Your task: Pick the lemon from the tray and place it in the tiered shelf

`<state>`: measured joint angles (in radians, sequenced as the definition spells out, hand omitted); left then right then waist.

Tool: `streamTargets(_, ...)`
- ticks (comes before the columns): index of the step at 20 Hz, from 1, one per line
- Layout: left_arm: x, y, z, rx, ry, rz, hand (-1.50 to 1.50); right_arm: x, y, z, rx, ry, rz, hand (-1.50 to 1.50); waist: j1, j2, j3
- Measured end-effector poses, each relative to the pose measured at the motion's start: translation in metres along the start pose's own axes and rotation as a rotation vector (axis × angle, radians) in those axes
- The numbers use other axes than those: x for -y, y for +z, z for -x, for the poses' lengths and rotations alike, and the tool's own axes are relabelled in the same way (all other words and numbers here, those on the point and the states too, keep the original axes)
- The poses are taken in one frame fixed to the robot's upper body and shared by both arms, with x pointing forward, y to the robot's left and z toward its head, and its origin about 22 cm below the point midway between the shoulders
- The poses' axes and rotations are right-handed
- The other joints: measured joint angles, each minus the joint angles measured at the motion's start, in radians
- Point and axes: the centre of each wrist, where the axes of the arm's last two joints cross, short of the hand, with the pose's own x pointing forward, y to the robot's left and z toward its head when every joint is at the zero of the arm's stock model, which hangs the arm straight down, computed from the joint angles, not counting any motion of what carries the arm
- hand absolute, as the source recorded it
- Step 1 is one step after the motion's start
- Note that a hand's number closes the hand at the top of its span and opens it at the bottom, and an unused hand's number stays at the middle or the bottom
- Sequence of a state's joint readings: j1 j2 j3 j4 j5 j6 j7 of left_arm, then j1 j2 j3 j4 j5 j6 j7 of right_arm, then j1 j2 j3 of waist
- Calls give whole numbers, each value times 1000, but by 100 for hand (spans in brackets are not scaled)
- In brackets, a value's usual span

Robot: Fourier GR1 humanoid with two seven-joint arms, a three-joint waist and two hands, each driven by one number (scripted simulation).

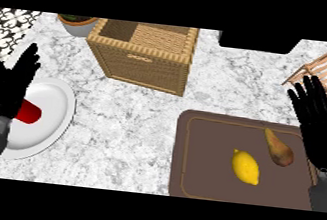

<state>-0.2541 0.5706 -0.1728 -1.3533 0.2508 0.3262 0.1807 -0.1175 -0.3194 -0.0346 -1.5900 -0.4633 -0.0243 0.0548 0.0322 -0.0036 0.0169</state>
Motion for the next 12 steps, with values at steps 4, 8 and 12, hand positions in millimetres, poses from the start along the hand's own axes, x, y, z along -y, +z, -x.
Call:
streamTargets(4, 6, 1, -13, 54, 49, 42, 0, -8, -24, -22, 81, 88, -193, 150, 1, 4, -10)
streamTargets(8, 30, 3, -28, 110, 148, 138, 0, -6, -45, -52, 144, 331, -328, -150, 7, 9, -17)
streamTargets(12, 40, 3, -35, 120, 209, 188, 0, 3, -62, -32, 49, 205, -445, -150, 2, 13, -16)
